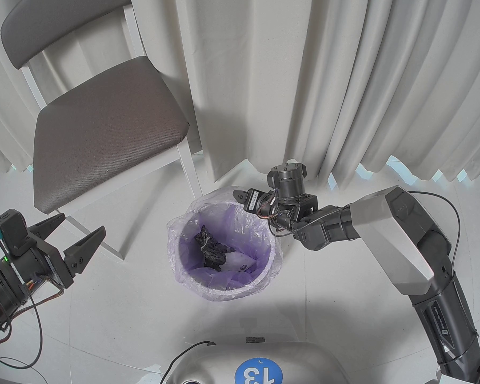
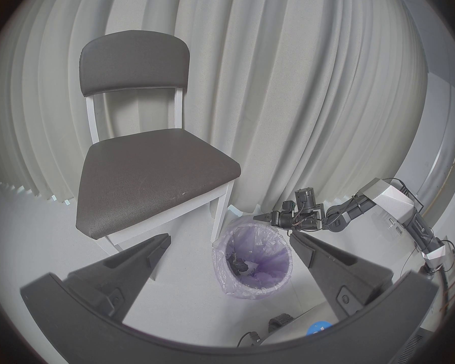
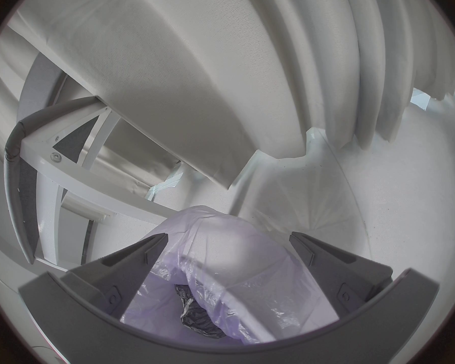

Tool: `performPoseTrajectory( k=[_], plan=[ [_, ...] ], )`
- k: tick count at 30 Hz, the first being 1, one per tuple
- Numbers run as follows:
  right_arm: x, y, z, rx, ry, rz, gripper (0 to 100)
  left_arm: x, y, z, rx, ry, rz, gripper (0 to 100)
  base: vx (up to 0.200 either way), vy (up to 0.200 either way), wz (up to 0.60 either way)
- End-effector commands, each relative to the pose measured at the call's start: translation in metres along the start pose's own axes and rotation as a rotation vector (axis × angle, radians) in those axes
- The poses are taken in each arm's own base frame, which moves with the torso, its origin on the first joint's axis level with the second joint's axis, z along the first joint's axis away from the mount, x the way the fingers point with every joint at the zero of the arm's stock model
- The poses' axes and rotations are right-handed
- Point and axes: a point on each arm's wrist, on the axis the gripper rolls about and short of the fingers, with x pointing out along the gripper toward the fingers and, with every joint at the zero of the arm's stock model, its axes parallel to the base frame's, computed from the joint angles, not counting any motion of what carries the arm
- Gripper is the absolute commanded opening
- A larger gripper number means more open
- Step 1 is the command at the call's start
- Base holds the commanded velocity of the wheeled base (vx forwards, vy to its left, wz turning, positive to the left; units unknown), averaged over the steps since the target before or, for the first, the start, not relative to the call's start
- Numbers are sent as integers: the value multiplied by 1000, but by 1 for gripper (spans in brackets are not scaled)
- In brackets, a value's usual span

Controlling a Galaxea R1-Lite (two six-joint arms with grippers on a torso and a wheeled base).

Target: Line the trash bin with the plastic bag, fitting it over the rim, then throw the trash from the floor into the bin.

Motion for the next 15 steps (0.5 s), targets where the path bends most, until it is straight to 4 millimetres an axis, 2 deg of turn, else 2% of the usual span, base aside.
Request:
performPoseTrajectory(
  k=[1,5,6,15],
  plan=[
    [3,-1,-3,2,-7,7,100,1,0,-1,-1,5,1,100,0,0,0],
    [5,-2,-5,2,-20,17,100,2,0,-1,0,-4,1,100,0,0,0],
    [6,-2,-7,1,-22,17,0,2,0,-2,0,-2,1,100,0,0,0],
    [6,-2,-7,-3,-25,23,0,3,1,-3,1,-9,1,100,0,0,0]
  ],
)
